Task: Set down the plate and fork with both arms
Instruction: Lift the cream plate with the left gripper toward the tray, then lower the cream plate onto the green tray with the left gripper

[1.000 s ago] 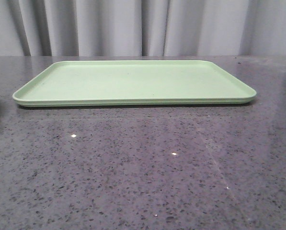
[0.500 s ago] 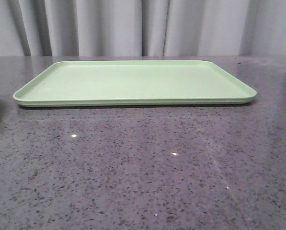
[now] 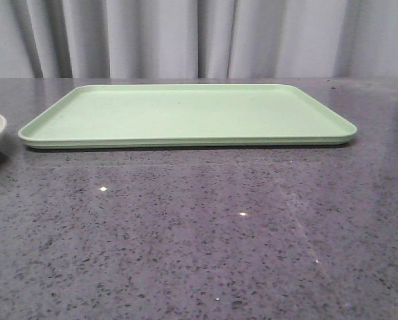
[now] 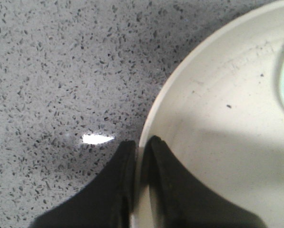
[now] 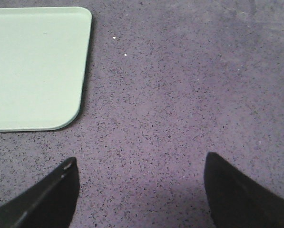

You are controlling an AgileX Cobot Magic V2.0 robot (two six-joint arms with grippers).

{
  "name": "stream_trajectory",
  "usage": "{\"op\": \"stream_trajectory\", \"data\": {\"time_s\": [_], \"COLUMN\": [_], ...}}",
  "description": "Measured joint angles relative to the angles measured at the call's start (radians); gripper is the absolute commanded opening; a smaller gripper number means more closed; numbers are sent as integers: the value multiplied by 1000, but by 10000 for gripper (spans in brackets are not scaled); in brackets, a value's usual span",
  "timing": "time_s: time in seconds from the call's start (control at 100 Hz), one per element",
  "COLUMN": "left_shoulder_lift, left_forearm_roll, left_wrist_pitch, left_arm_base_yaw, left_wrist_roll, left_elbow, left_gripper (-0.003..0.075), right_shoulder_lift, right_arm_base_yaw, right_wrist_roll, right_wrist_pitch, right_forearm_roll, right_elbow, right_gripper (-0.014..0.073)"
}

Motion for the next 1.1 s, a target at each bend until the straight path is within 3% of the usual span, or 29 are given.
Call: {"op": "stream_trajectory", "data": {"time_s": [0.13, 0.36, 0.62, 0.89, 1.1], "left_shoulder_lift": [-32, -120, -167, -168, -110], "left_forearm_roll": [-54, -252, -350, -497, -547], "left_wrist_pitch": [1, 1, 13, 6, -18], "left_arm_base_yaw": [42, 145, 161, 137, 10], "left_wrist_roll": [6, 133, 178, 234, 238], "left_elbow": [2, 6, -32, -118, -171], "left_gripper": [-20, -20, -20, -20, -21], "right_shoulder_lift": [0, 0, 0, 0, 0], "right_arm_base_yaw": [0, 0, 0, 0, 0], "right_wrist_roll": [0, 0, 0, 0, 0], "right_wrist_pitch": [1, 2, 4, 6, 6], "right_forearm_roll": [0, 1, 2, 4, 4], "right_elbow": [0, -2, -2, -2, -2], "right_gripper": [549, 549, 549, 549, 549]}}
